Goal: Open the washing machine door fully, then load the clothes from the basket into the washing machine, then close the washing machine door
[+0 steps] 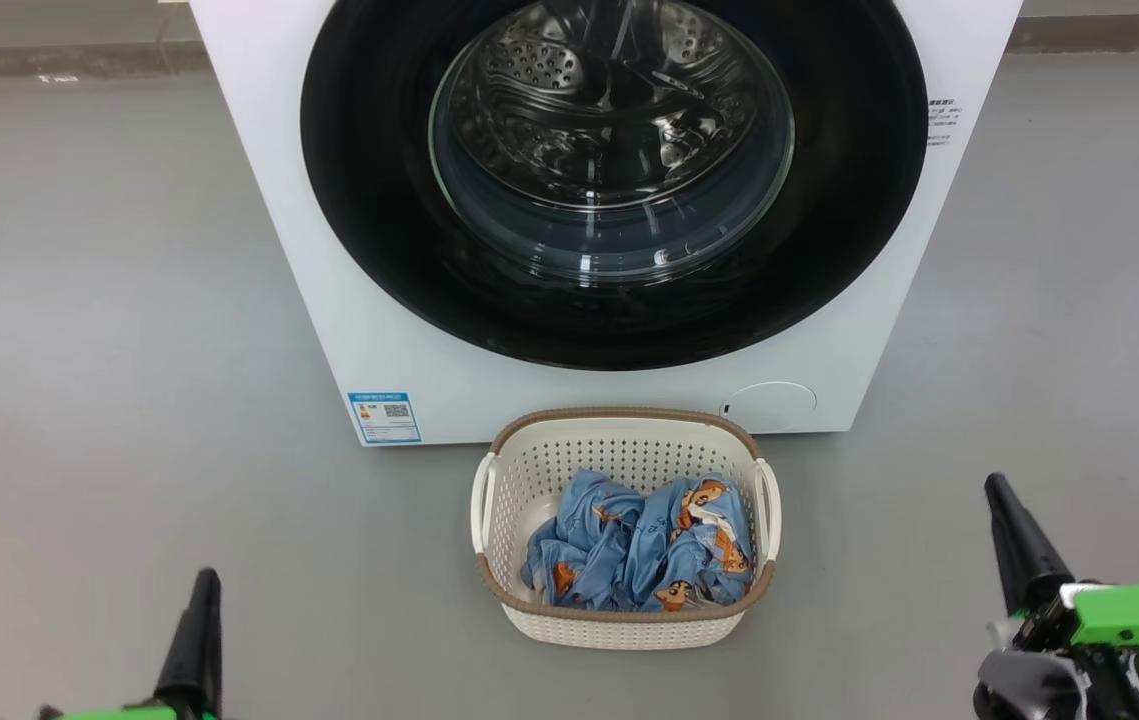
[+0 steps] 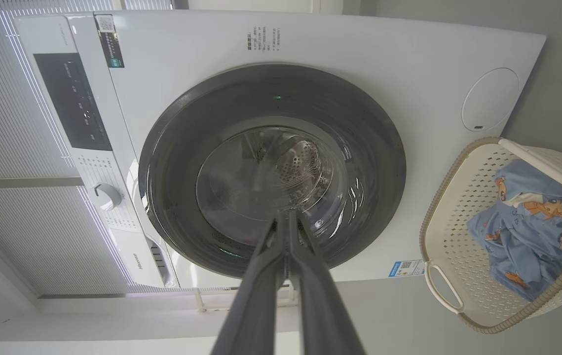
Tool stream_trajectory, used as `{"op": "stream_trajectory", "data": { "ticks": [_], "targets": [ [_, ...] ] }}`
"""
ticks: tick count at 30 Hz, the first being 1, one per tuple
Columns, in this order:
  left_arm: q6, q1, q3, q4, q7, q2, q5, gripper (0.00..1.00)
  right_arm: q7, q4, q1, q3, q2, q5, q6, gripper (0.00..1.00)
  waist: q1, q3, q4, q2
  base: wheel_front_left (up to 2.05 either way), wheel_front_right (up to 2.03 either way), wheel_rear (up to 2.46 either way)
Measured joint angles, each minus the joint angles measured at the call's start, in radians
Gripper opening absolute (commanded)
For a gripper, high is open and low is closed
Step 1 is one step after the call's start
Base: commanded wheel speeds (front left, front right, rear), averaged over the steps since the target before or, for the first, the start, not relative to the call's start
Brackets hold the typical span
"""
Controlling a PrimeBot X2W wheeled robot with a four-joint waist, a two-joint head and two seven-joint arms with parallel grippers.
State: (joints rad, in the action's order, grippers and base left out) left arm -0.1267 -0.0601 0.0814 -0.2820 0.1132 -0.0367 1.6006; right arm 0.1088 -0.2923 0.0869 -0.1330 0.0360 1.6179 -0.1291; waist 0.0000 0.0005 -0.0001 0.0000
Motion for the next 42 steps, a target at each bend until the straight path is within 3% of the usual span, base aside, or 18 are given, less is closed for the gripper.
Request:
{"op": "stream_trajectory", "data": {
  "ticks": [9, 27, 42],
  "targets": [
    [0.002, 0.034, -0.012, -0.033, -0.010, 0.009, 0.000, 1.00, -0.004, -0.036, -0.033, 0.004, -0.013, 0.000, 0.000, 1.00, 0.0003, -0.001, 0.001, 0.0000, 0.00, 0.00, 0.00],
    [0.002, 0.022, -0.048, 0.003, -0.064, 0.008, -0.041, 1.00, -0.040, 0.013, -0.032, 0.043, -0.003, -0.016, 0.000, 1.00, 0.0002, 0.001, 0.005, 0.0000, 0.00, 0.00, 0.00],
    [0.002, 0.018, -0.080, 0.020, -0.106, -0.006, -0.173, 1.00, -0.106, 0.045, -0.010, 0.126, 0.040, -0.076, 0.000, 1.00, 0.0001, 0.002, 0.003, 0.0000, 0.00, 0.00, 0.00]
  ]
}}
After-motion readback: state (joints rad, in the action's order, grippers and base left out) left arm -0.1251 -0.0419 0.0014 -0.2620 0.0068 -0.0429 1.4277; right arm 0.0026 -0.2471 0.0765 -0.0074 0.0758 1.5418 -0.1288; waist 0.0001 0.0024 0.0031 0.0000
